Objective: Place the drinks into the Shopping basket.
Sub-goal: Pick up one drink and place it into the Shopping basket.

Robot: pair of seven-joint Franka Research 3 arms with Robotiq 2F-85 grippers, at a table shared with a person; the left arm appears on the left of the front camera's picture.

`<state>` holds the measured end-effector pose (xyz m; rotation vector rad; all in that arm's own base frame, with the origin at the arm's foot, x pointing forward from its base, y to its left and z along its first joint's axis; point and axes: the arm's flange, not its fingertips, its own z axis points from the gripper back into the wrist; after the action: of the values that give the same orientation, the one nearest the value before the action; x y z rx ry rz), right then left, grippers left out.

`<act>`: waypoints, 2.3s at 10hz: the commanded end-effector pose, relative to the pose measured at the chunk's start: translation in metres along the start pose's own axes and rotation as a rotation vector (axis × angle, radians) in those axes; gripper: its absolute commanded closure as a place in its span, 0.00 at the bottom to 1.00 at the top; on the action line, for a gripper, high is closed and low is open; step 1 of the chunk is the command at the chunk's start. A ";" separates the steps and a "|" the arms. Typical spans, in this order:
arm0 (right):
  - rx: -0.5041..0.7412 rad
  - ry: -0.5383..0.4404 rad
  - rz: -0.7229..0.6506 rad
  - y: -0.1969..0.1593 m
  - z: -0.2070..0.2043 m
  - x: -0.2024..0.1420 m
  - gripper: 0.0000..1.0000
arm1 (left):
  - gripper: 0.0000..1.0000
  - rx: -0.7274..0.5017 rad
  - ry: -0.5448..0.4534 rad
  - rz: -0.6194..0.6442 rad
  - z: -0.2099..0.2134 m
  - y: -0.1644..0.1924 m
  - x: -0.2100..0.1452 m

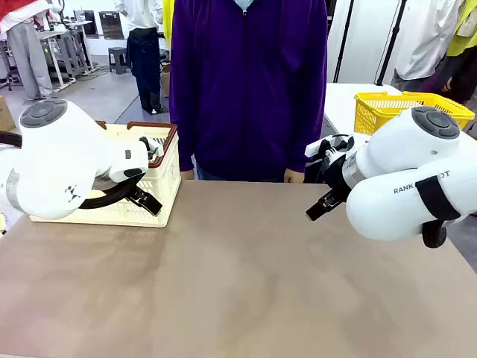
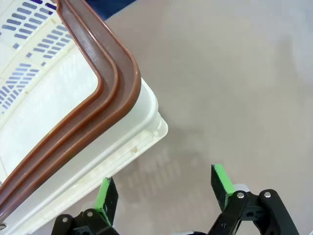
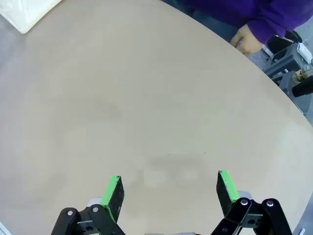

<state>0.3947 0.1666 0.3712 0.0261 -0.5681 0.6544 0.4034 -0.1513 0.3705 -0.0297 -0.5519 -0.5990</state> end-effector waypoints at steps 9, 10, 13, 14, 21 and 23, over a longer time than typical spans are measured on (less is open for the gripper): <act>0.000 0.000 0.000 0.000 0.000 0.000 0.00 | 0.00 0.000 0.000 0.000 0.000 0.000 0.000; 0.000 0.000 0.000 0.000 0.000 0.000 0.00 | 0.00 0.000 0.000 0.000 0.000 0.000 0.000; 0.000 0.000 0.000 0.000 0.000 0.000 0.00 | 0.00 0.000 0.000 0.000 0.000 0.000 0.000; 0.000 0.000 0.000 0.000 0.000 0.000 0.00 | 0.00 0.000 0.000 0.000 0.000 0.000 0.000; 0.364 0.323 -0.200 -0.007 0.008 -0.017 0.00 | 0.00 -0.310 0.447 0.199 0.018 -0.016 0.003; 0.620 0.394 -0.541 -0.026 0.038 -0.022 0.00 | 0.00 -0.672 0.492 0.229 0.048 -0.015 0.000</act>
<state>0.3607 0.1616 0.3661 0.4054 -0.1041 0.5038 0.3598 -0.1849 0.3829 -0.3638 -0.0434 -0.5835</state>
